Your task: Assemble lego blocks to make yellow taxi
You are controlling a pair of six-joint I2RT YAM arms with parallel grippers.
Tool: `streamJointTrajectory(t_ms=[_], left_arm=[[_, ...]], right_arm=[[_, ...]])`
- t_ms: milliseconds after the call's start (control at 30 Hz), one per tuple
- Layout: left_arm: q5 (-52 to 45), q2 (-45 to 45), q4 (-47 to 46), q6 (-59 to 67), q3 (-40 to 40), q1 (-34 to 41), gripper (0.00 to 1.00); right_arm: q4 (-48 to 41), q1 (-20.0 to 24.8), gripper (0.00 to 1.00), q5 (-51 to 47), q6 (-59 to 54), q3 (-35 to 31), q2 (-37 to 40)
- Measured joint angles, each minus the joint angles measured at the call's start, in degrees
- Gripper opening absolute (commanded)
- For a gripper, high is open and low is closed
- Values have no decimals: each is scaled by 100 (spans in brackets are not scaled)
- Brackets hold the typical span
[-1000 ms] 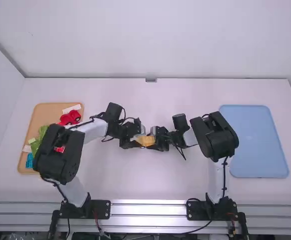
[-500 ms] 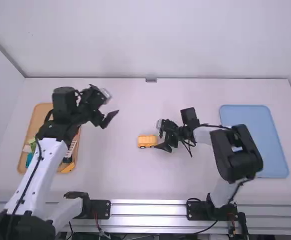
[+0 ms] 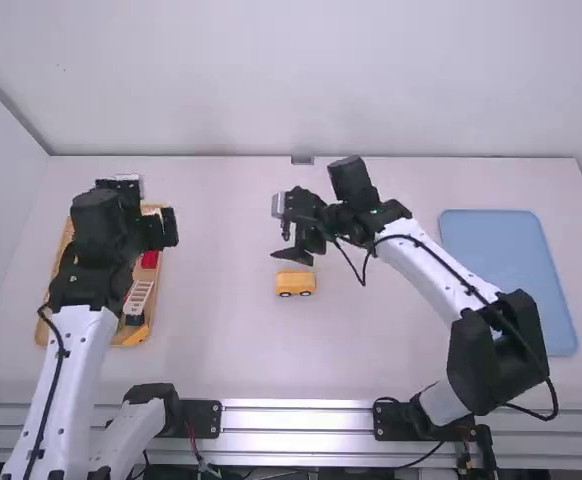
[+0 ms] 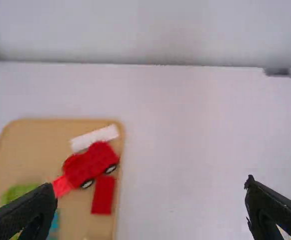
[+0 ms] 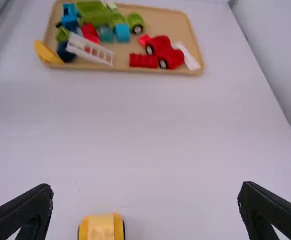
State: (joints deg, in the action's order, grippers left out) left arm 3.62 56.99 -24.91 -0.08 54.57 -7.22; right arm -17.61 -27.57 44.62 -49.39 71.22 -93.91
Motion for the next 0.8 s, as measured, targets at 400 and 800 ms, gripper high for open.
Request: streamJointTrajectory(t_ms=[400, 800], left_arm=[[1386, -686, -184, -1434, -9, 0, 99], [1891, -763, -387, -1862, -9, -470, 99]], right_arm=[[162, -861, 99, -396, 612, 597, -2], [-188, -990, 99, -417, 1104, 1827, -927]])
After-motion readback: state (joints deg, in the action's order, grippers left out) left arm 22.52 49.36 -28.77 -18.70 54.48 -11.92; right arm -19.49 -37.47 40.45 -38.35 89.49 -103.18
